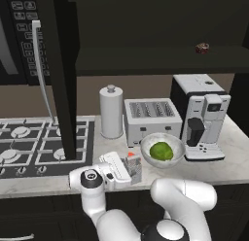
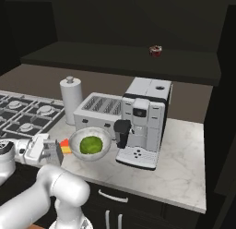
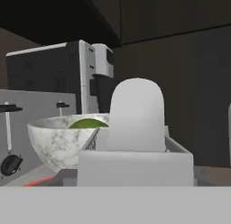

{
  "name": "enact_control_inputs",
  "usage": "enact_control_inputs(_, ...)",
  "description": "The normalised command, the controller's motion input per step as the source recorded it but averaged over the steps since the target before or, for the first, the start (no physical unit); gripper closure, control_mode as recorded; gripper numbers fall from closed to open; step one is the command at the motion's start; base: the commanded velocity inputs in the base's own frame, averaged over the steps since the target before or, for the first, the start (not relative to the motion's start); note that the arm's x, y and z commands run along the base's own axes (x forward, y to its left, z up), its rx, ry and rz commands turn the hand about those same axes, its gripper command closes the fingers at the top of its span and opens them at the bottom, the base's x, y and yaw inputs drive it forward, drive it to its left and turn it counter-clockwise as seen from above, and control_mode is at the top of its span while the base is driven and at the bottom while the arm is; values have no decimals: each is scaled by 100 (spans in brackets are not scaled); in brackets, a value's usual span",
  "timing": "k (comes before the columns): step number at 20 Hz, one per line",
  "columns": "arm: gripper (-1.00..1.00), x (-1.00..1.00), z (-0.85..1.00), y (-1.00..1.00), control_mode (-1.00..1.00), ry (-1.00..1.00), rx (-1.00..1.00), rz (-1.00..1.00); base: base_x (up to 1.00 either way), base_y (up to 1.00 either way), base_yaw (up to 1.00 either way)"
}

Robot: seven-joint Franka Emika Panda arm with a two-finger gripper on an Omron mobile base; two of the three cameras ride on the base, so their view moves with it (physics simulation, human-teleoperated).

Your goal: Pick the cheese from the fridge and the cheese grater from the cabinet and place them next to the salad bowl.

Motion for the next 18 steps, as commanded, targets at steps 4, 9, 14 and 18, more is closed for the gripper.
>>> enact_control_inputs(4, 100, 0, -41, -29, -100, -4, -3, 1, 0, 0, 0)
enact_control_inputs(9, 100, 0, -4, -29, -100, 6, -2, 0, 0, 0, 0)
enact_control_inputs(14, 100, 0, -5, -35, -100, 1, 0, 3, 0, 0, 0)
enact_control_inputs(18, 100, 0, -8, -37, -100, 0, 0, 4, 0, 0, 0)
